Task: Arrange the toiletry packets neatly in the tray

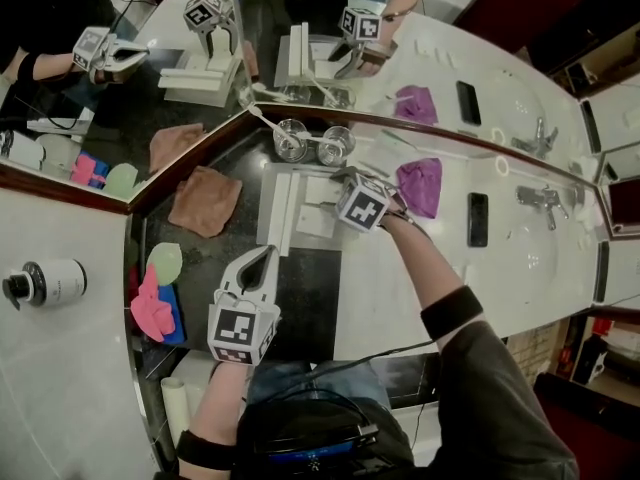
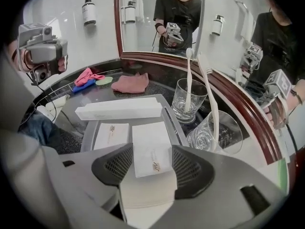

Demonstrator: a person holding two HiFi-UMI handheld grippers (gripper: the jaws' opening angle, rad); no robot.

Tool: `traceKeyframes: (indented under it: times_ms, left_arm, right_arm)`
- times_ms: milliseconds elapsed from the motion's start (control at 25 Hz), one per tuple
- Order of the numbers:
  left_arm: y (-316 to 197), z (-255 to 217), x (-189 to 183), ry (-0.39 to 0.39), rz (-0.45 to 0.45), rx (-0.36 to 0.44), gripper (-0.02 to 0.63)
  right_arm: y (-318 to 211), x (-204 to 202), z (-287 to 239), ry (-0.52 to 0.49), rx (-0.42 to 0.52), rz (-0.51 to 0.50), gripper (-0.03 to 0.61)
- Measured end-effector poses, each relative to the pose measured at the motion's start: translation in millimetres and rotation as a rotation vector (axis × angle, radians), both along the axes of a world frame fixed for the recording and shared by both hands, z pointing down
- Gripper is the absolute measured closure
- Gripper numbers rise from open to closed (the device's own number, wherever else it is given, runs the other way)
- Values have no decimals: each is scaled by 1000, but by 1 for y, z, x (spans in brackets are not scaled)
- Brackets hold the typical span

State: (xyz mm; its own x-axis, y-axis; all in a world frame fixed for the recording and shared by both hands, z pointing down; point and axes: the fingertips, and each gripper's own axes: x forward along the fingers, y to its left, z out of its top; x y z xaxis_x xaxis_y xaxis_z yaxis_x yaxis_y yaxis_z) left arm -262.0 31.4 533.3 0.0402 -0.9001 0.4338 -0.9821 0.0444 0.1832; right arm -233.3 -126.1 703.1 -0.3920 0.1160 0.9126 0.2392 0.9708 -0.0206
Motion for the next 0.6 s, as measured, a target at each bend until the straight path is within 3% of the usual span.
traceKeyframes:
  times_ms: [160, 360, 600]
  left_arm:
    - [3, 7, 2, 20, -8, -12, 614]
    - [1, 13, 9, 22, 13, -19, 614]
    - [-1, 14, 15, 28, 23, -23, 614]
  right_arm:
    - [0, 0, -1, 32, 2, -53, 290]
    - [1, 0, 0, 62, 86, -128, 307]
    - [5, 1, 1, 56, 110, -153, 341]
